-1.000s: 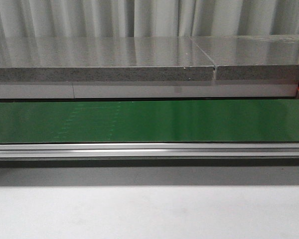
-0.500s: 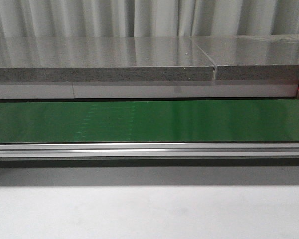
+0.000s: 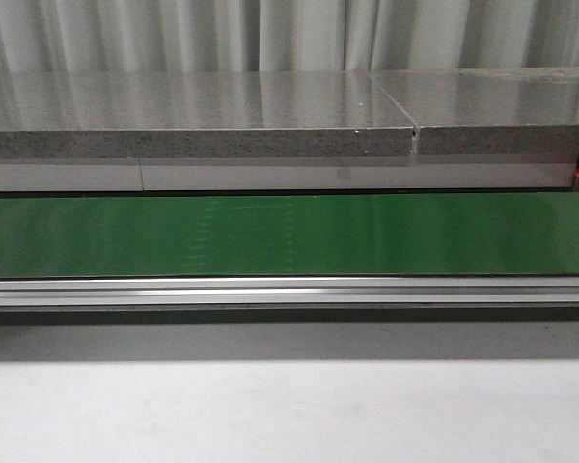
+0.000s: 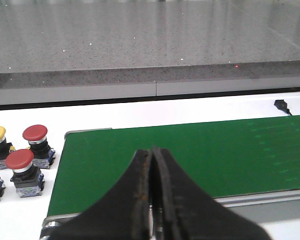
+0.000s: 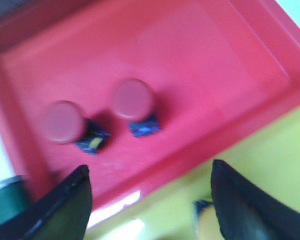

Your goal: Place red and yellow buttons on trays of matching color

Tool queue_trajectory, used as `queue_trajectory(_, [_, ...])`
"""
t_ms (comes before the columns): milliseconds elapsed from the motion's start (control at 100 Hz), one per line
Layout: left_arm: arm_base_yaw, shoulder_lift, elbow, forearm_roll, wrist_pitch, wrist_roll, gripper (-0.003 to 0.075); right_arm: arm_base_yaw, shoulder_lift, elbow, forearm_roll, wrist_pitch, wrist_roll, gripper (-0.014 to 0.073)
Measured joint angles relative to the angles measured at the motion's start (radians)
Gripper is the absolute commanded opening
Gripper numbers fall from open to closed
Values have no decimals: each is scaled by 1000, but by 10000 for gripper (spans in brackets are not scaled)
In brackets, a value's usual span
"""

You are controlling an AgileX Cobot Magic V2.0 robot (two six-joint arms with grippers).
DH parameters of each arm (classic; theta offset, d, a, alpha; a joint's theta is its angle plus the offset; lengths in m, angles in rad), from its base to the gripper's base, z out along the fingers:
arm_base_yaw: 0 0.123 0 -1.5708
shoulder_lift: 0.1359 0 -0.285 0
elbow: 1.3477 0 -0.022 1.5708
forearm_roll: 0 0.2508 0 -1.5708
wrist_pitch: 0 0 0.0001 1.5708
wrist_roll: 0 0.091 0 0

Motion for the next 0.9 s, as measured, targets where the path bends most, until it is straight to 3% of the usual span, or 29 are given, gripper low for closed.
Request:
queue_trajectory(380, [0, 0, 0, 0, 0, 0, -19, 254, -304, 44, 5, 1, -90, 510])
queue_trajectory(810, [0, 0, 0, 0, 0, 0, -19, 406, -730, 386, 5, 1, -98, 506])
queue_trajectory(900, [0, 0, 0, 0, 0, 0, -19, 409, -819, 457, 5, 7, -98, 454])
